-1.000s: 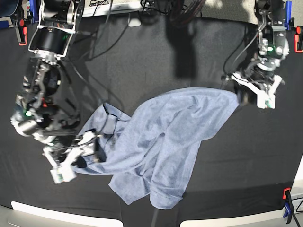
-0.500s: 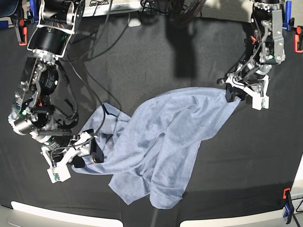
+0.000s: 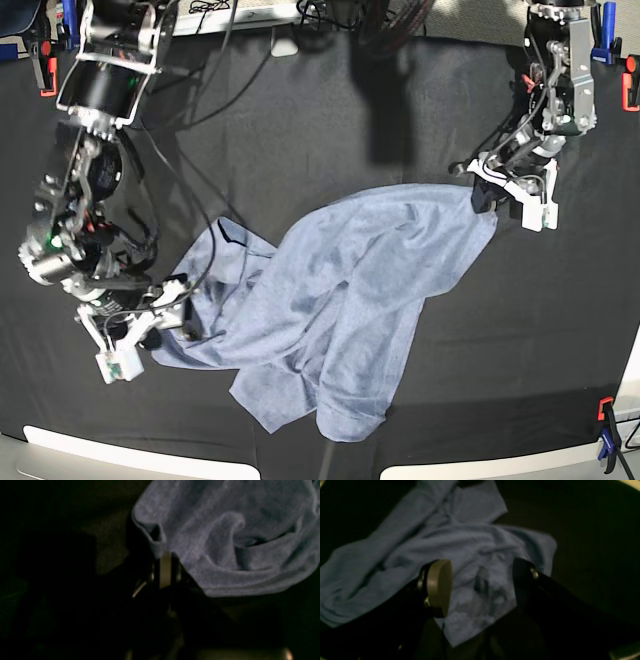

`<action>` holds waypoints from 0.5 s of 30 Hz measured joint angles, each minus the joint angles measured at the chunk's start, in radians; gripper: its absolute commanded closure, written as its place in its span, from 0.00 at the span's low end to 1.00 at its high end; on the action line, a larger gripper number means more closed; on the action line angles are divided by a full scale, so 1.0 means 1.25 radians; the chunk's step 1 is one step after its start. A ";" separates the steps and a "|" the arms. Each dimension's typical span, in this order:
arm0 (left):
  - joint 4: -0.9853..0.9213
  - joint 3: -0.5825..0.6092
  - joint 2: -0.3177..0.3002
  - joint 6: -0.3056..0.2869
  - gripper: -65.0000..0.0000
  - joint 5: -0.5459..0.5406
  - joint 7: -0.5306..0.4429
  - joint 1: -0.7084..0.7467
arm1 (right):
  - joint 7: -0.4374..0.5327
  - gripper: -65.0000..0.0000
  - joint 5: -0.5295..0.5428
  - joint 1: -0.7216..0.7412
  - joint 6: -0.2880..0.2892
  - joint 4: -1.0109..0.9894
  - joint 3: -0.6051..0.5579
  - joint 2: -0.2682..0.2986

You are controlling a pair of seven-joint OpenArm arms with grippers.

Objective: Layout the t-shirt on the table in an organized manner, then fold the t-shirt properly
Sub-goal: 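Stretch the shirt between both grippers and lay it flat on the table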

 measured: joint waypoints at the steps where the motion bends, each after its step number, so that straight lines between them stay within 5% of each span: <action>1: 0.000 0.000 0.000 0.000 1.00 0.000 0.000 0.000 | 0.002 0.40 -0.001 0.004 0.001 -0.036 0.000 0.007; 15: 0.000 0.000 0.000 0.000 1.00 0.000 -0.002 0.000 | 0.009 0.40 -0.096 0.235 -0.070 -0.446 0.015 0.072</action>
